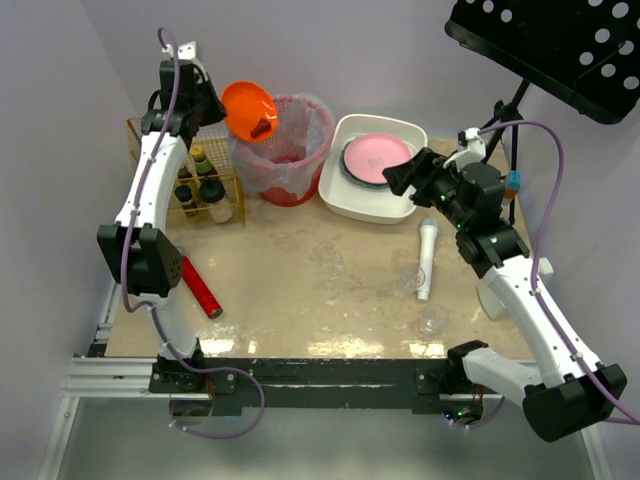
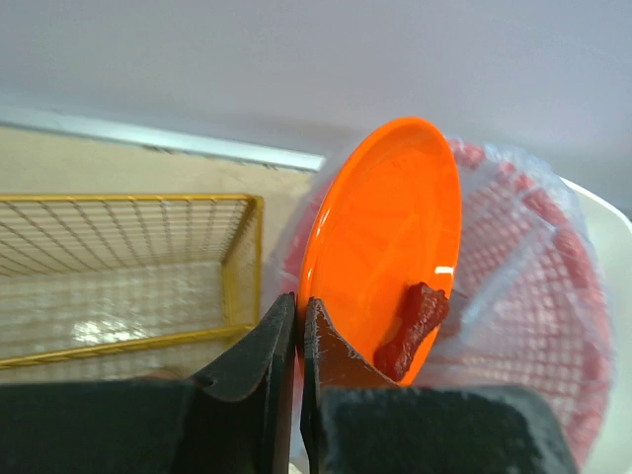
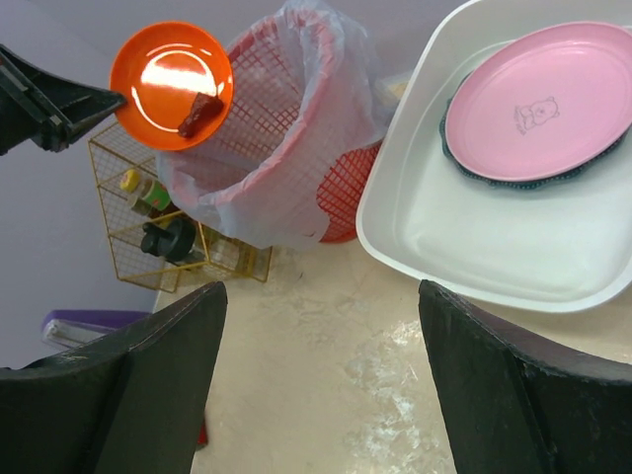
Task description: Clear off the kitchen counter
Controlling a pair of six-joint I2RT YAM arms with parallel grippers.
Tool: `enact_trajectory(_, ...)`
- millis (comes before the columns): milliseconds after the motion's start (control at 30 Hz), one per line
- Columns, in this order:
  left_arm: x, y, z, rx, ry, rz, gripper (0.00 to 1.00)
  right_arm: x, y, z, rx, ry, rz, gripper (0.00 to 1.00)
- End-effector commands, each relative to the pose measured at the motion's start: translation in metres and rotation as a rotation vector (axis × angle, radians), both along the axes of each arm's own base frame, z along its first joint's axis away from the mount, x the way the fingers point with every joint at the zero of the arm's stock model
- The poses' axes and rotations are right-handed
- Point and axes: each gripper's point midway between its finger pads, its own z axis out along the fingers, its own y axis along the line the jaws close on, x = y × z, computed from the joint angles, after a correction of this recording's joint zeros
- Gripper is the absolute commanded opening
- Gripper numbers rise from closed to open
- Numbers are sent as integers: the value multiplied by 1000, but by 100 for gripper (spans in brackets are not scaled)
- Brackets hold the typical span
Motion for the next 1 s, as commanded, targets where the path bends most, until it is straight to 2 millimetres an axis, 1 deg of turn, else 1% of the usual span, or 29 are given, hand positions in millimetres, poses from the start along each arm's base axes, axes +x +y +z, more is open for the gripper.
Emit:
enact_trajectory(0, -9, 14, 79, 184, -249, 107, 0, -8, 5, 8, 36, -18, 37, 83)
enact_trajectory(67, -11, 8, 83, 233, -281, 125, 0, -8, 7, 6, 37, -12, 44, 83)
enact_trajectory(233, -18, -21, 98, 350, -363, 132, 0, -8, 7, 2, 34, -3, 44, 83)
enact_trajectory(300, -20, -27, 97, 407, -366, 146, 0, -8, 6, 3, 34, -7, 43, 83)
enact_trajectory(400, -24, -27, 97, 504, -372, 194, 0, -9, 6, 1, 34, -3, 44, 83)
enact_trajectory(600, -33, -11, 101, 609, -369, 298, 0, -8, 9, -2, 34, 3, 56, 83)
enact_trajectory(667, -36, -9, 104, 601, -373, 306, 0, -8, 10, -2, 36, 4, 60, 83)
enact_trajectory(767, -40, -20, 116, 519, -393, 263, 0, -9, 10, -1, 39, 4, 63, 83)
enact_trajectory(833, -43, -32, 124, 449, -405, 204, 0, -9, 10, 1, 44, 1, 61, 83)
enact_trajectory(900, -45, -52, 127, 342, -406, 123, 0, -10, 9, 7, 49, -8, 56, 83)
enact_trajectory(967, -48, -71, 129, 243, -408, 46, 0, -12, 6, 18, 57, -30, 44, 83)
